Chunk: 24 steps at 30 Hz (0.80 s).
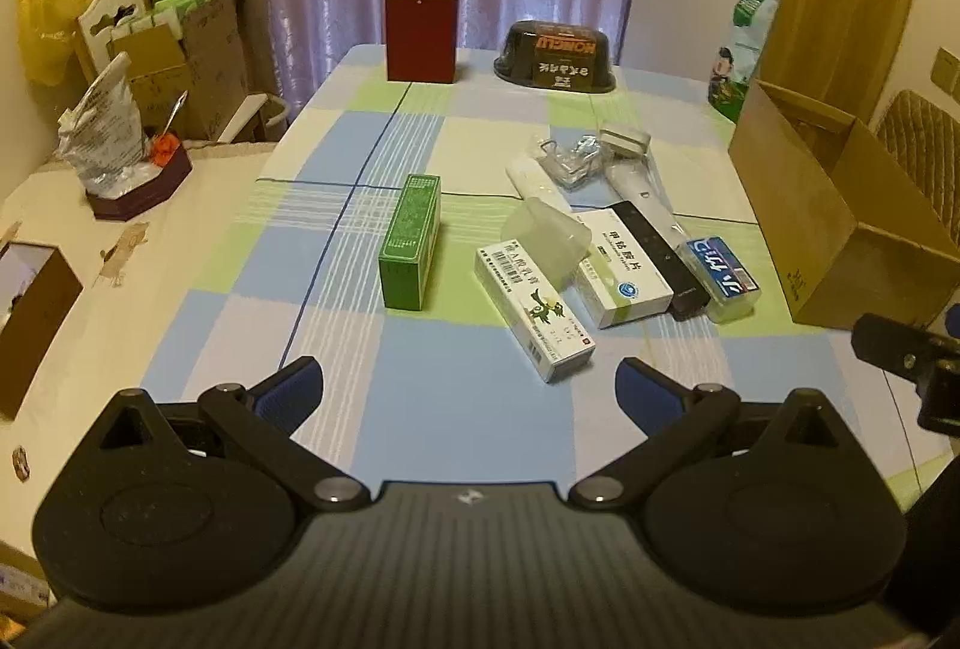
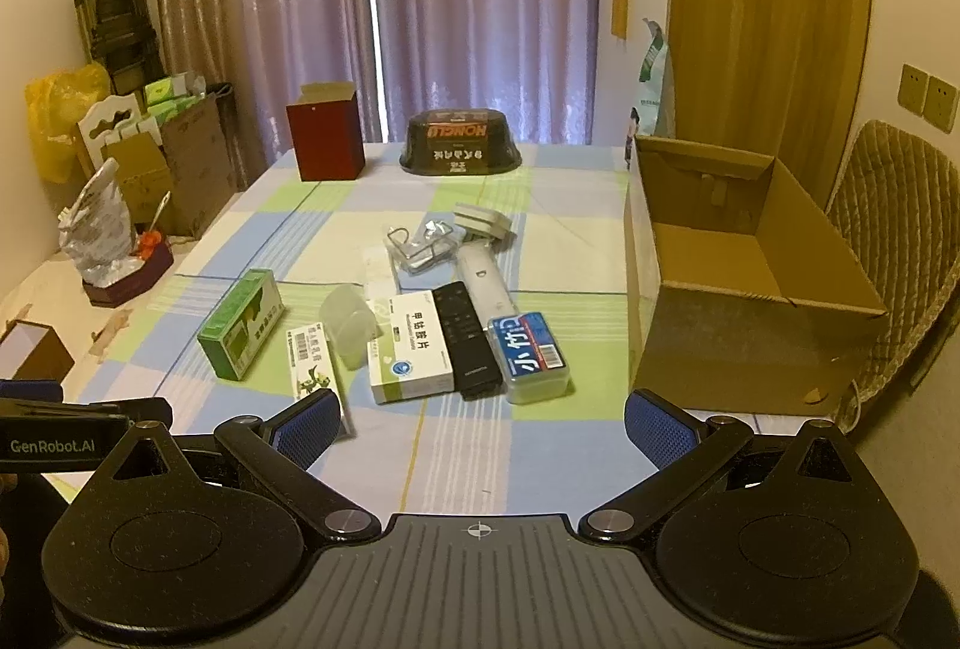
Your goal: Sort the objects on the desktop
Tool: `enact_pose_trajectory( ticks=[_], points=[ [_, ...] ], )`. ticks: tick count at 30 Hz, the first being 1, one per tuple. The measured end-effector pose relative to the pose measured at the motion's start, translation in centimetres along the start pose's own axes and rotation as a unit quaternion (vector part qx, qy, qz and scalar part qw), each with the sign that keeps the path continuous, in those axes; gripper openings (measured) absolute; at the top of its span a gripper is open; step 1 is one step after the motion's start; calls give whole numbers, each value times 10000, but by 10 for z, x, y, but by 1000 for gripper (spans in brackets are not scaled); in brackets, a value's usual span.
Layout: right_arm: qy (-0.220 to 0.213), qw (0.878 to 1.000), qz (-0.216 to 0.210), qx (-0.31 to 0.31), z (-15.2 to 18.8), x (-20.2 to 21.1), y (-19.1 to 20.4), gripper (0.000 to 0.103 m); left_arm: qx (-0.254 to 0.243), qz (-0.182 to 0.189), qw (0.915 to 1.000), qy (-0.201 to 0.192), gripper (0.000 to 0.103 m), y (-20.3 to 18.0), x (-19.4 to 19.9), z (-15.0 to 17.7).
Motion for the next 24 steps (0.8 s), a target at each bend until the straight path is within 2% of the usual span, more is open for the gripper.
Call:
enact_pose_trajectory(
  ticks=[5, 9, 15, 24],
  points=[
    [-2, 9999, 64, 110, -1, -4, -1, 103, 156, 93, 9997, -132, 102, 5, -4, 1],
    [-88, 9998, 124, 129, 2, -2, 1, 103, -194, -108, 9997, -90, 102, 4, -7, 16],
    [-79, 9998, -64, 140, 9, -5, 7, 103, -799, -277, 9964, 5, 102, -12, -8, 24],
    [-5, 10000, -32, 53, 11, -9, 2, 103, -568, -246, 9981, 37, 102, -3, -7, 20]
  ],
)
Point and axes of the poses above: each gripper's, at about its wrist camera, not at the fingertips, and x roughly against the way its jaws point, y to its left, z to its underside, the point moved 3 cm from there along -x, roughly the way its jaws point, and after that the axes turned 3 degrees about y, right-handed, at the moved point
